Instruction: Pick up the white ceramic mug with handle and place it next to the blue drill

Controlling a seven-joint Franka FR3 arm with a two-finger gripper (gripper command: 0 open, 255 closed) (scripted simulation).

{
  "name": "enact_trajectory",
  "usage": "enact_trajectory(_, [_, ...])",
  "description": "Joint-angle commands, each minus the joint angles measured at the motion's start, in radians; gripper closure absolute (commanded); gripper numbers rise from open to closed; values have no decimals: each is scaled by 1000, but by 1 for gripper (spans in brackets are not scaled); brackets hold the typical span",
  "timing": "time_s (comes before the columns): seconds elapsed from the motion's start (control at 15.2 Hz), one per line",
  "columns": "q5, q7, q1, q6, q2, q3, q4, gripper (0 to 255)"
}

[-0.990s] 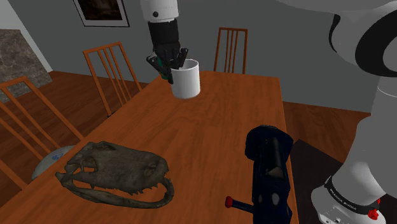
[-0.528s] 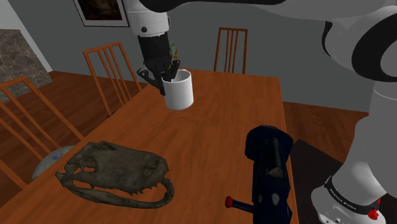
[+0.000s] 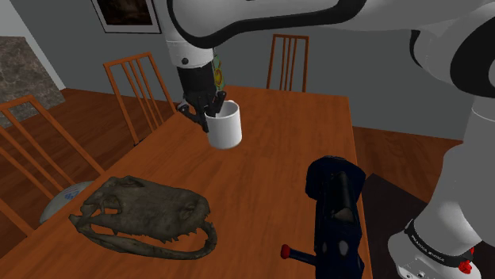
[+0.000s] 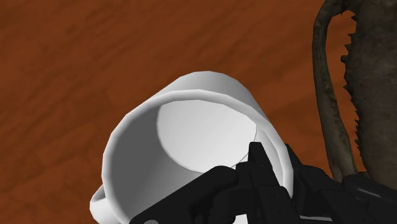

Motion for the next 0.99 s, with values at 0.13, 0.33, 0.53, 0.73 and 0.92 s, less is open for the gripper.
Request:
enact_trajectory(0.13, [2,0,-3,62,-13,-1,-73,255])
enact_trajectory(0.33, [3,0,-5,104,-17,-1,-121,255])
enact_trajectory(0.53, [3,0,-6,146,-20,-1,-164,255])
enact_trajectory(0.73, [2,0,-7,186,-19,-2,-204,255])
enact_trajectory(0.92, [2,1,-8,225,-17,-2,-241,255])
